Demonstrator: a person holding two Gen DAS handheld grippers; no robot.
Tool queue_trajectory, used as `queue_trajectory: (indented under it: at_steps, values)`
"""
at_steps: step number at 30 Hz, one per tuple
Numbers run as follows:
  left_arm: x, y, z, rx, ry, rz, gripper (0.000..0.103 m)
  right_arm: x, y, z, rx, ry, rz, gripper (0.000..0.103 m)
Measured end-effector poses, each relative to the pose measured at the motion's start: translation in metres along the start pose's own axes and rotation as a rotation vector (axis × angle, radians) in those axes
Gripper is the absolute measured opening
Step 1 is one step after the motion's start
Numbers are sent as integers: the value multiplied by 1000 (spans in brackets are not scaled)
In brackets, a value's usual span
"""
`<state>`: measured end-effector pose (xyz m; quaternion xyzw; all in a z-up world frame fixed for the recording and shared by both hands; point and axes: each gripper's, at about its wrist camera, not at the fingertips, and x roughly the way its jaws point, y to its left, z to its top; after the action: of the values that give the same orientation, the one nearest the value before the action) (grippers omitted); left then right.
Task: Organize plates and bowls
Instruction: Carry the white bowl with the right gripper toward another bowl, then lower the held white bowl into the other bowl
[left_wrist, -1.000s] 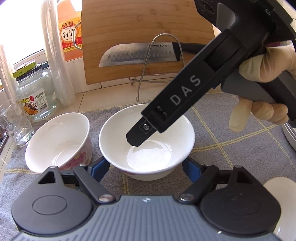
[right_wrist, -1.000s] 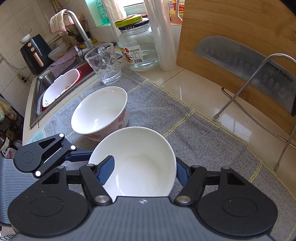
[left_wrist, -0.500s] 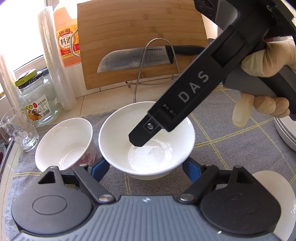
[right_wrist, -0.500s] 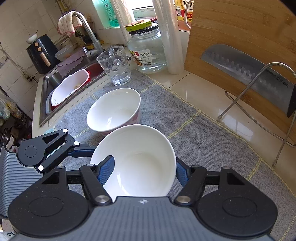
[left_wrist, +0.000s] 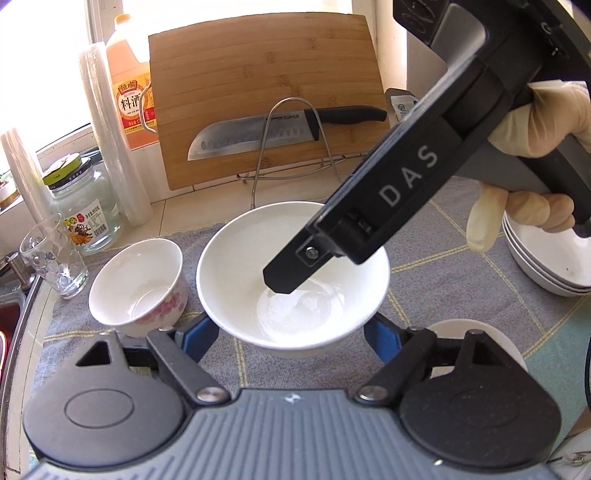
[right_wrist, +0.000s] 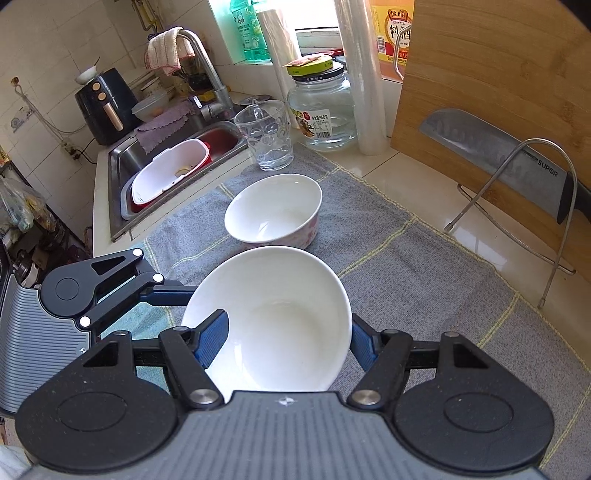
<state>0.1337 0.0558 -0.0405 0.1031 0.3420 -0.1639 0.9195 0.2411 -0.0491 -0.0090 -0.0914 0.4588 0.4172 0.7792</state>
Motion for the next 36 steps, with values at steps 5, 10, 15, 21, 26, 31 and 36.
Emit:
queue_trajectory:
  at_steps: [5,10,15,21,26,31,36]
  values:
    - [-14,-11,-4,9,-7,-8,85,-16,11,-11,5,-11,2,74]
    - [-29,-22,-8,23,-8,-27,85,-30,21,-23,6,-17,-10,74]
    - [-41,-33,-14,30,-6,-52,85,-42,28,-38,20,-17,-17,74]
    - [-47,-42,-19,45,4,-82,85,-53,35,-56,27,-13,-30,74]
    - [-50,-49,-23,59,14,-106,85,-59,35,-69,48,-9,-31,74]
    - [-49,-56,-25,69,29,-131,85,-62,31,-79,74,-2,-32,74]
    - [-45,-60,-28,76,45,-161,85,-63,28,-89,92,10,-35,75]
